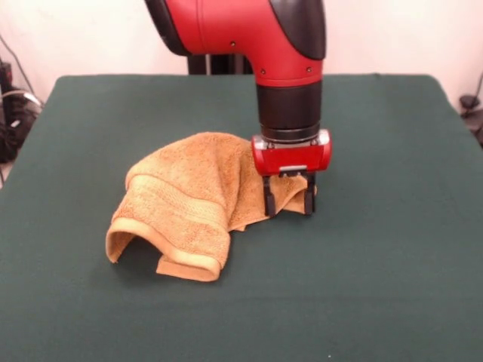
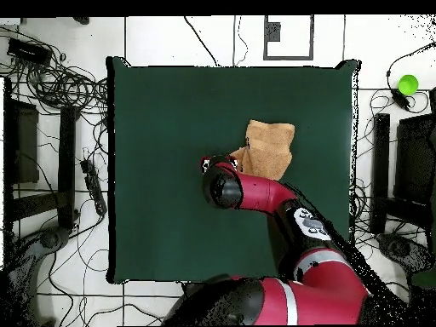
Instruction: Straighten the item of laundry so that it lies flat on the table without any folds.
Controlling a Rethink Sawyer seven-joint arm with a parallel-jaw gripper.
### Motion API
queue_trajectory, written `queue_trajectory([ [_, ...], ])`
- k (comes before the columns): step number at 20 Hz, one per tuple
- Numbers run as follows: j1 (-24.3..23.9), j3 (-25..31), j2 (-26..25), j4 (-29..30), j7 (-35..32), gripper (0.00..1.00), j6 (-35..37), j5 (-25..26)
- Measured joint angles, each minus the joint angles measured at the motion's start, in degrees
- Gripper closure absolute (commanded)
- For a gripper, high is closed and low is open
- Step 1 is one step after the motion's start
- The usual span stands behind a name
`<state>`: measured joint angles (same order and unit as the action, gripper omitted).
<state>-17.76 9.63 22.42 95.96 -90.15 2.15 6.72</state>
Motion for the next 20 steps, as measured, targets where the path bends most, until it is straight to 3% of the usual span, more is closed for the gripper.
queue_trajectory([
  [20, -10.44, 11.76, -0.15, 2.51, 0.00, 0.00, 3.19, 7.01],
])
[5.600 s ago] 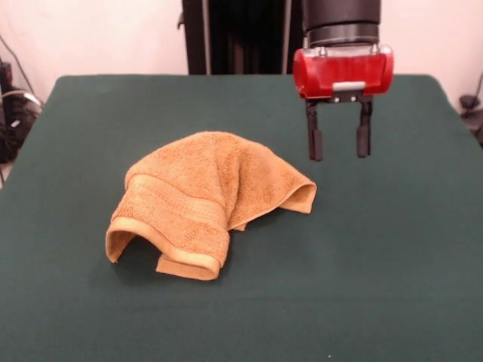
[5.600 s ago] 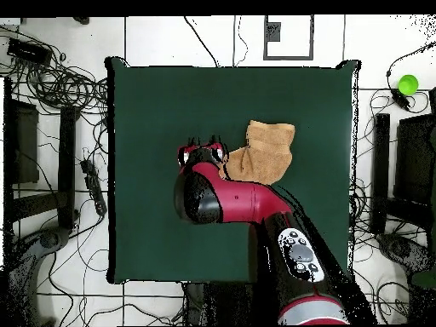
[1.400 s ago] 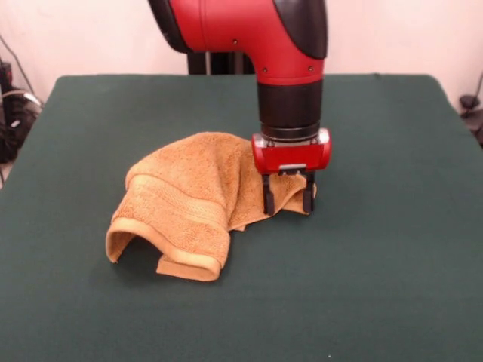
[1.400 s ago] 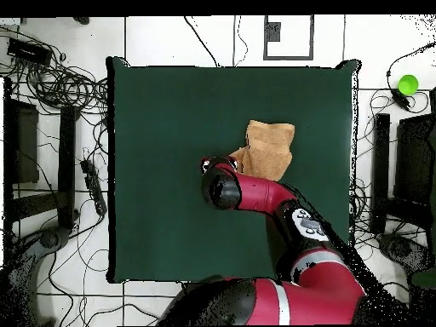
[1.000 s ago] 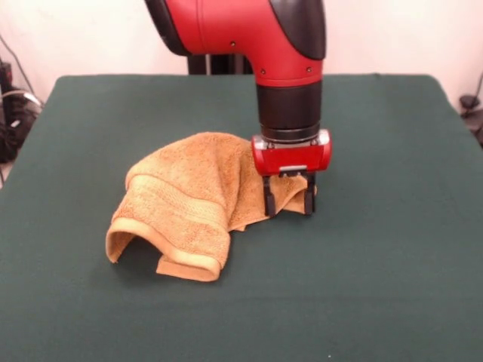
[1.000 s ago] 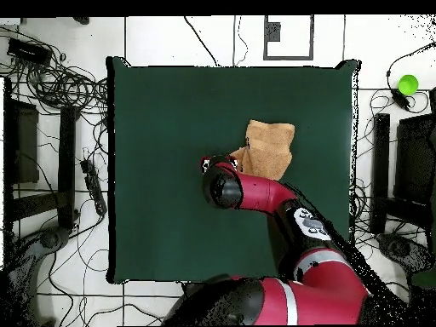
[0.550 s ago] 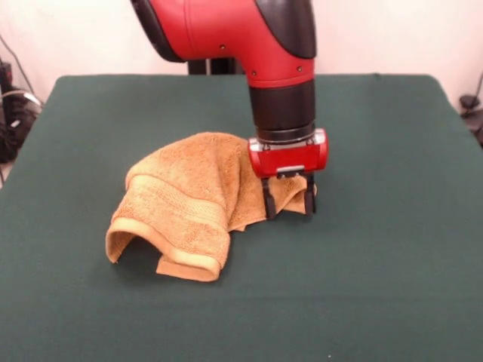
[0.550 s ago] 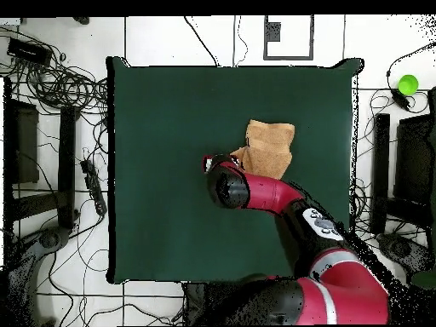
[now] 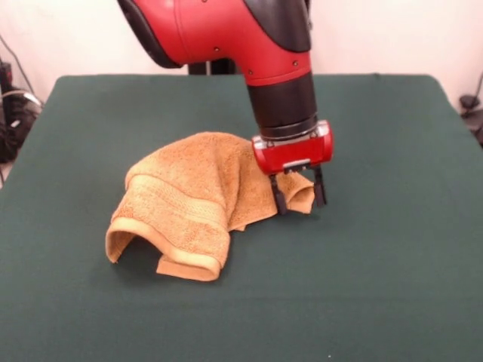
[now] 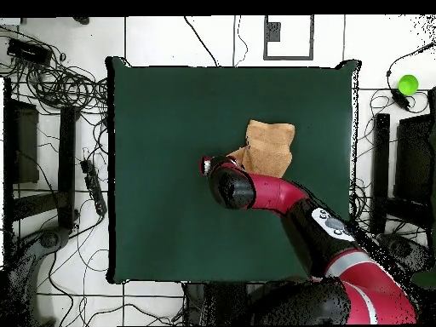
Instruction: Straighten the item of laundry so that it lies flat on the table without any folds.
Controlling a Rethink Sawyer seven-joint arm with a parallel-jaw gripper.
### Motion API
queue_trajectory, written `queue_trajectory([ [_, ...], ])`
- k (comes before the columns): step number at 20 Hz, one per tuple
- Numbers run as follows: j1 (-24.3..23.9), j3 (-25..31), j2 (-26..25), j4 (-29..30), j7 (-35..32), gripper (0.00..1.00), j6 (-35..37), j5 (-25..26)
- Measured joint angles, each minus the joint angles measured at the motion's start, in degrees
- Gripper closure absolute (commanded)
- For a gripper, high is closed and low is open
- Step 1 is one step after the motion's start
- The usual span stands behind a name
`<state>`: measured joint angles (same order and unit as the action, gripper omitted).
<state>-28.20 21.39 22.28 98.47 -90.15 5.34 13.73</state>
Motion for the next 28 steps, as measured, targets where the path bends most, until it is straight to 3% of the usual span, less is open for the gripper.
queue_trajectory([
  [15, -0.04, 3.10, -0.01, 1.39, 0.00, 0.00, 4.67, 2.08],
  [28, 10.15, -4.19, 0.67, -3.98, 0.00, 0.00, 11.71, 2.13],
])
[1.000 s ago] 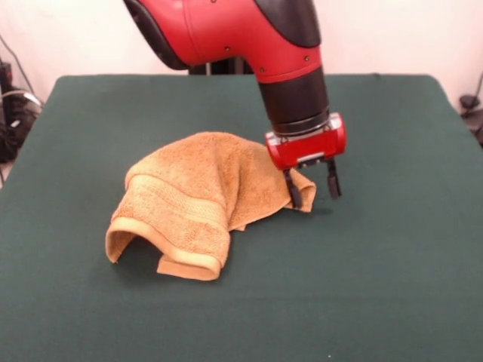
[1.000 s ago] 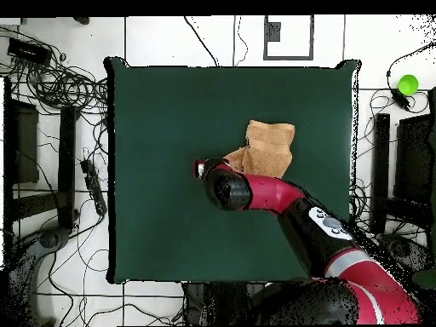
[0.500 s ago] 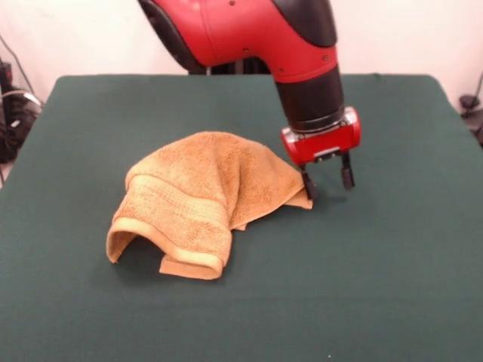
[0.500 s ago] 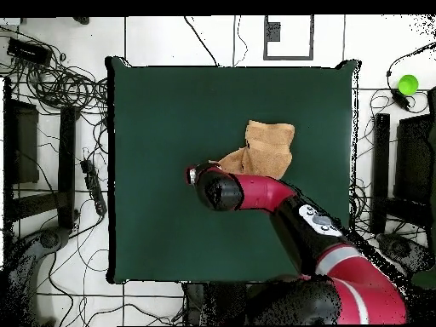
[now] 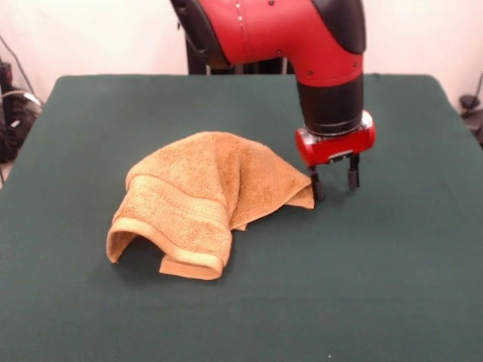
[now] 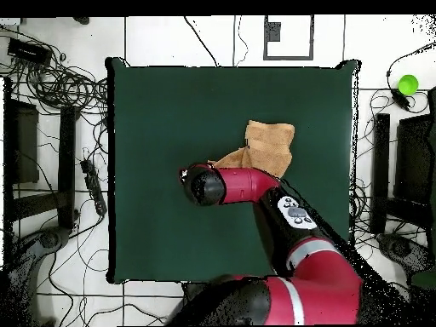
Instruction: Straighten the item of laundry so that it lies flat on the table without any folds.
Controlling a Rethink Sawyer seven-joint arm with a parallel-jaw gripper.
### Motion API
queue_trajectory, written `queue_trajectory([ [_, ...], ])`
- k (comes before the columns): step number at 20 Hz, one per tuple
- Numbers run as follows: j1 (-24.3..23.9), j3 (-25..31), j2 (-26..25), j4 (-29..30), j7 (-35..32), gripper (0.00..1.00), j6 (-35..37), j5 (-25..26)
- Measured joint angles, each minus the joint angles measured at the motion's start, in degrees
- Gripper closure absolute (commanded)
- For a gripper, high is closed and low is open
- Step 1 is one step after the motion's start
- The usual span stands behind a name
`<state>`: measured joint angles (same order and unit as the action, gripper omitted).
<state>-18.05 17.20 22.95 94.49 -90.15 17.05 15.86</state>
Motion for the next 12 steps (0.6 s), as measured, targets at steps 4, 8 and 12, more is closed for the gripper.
queue_trajectory([
  [4, 2.21, -1.85, 0.09, -1.37, 0.00, 0.00, 1.30, 0.00],
  [8, 4.60, -4.21, 0.31, -2.24, 0.00, 0.00, 1.47, 0.02],
  [12, 6.35, -6.55, 0.76, -2.39, 0.00, 0.00, 1.47, 0.07],
])
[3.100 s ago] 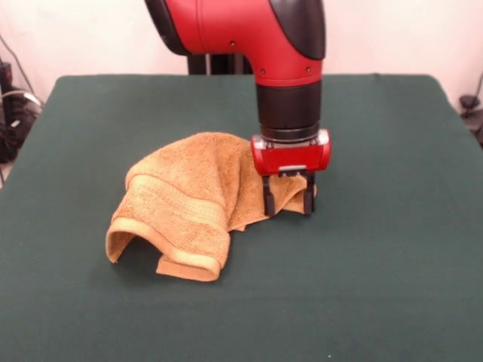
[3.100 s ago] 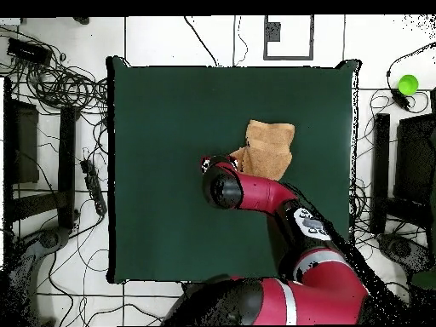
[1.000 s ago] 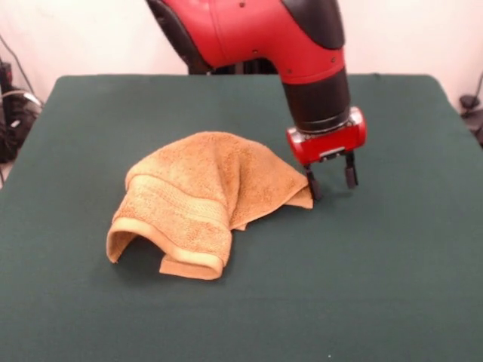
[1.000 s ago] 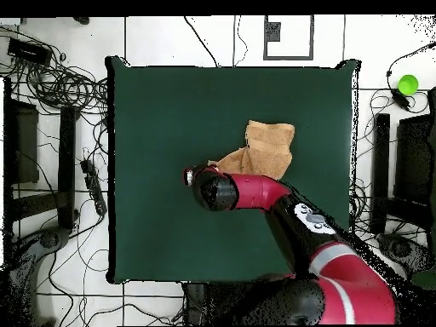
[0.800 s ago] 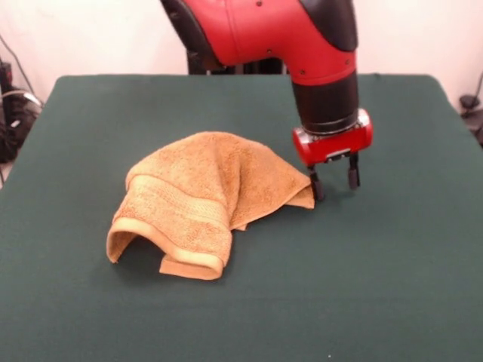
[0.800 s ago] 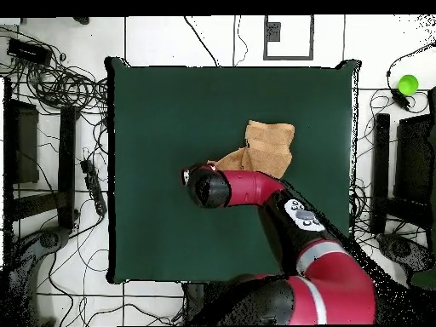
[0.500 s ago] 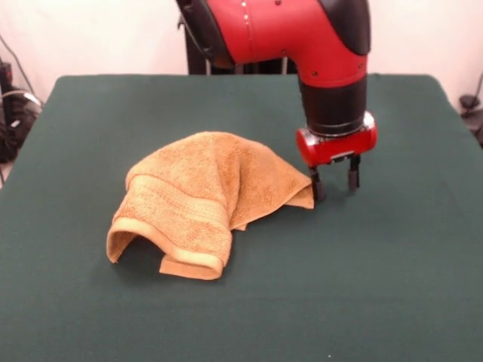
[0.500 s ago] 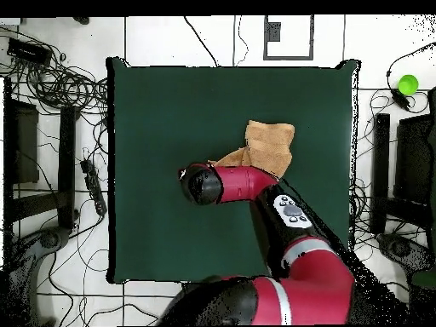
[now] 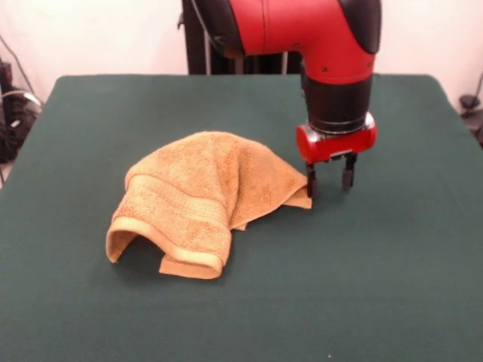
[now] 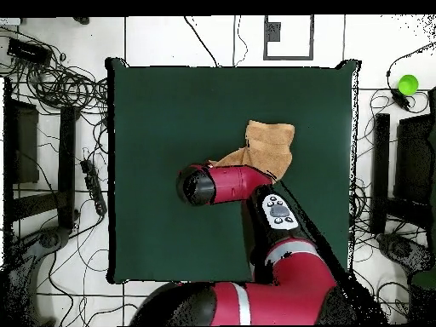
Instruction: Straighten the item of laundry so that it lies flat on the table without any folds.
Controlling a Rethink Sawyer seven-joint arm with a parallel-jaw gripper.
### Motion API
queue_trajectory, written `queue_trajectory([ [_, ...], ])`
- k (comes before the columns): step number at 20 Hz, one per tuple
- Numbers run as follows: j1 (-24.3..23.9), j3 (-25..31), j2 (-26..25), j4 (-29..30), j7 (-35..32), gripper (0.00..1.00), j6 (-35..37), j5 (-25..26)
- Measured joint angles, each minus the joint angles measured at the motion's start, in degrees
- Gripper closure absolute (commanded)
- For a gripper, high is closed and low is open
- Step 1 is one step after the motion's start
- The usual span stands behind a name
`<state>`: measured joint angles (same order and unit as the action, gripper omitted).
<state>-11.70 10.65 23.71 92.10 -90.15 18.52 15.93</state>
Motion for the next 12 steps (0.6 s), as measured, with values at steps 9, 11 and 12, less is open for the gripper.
queue_trajectory([
  [9, 4.14, -5.81, 1.94, -0.06, 0.00, 0.00, -3.25, 0.01],
  [11, 4.46, -6.48, 2.20, -0.07, 0.00, 0.00, -4.01, 0.00],
  [12, 4.62, -7.22, 2.27, -0.22, 0.00, 0.00, -4.78, 0.00],
])
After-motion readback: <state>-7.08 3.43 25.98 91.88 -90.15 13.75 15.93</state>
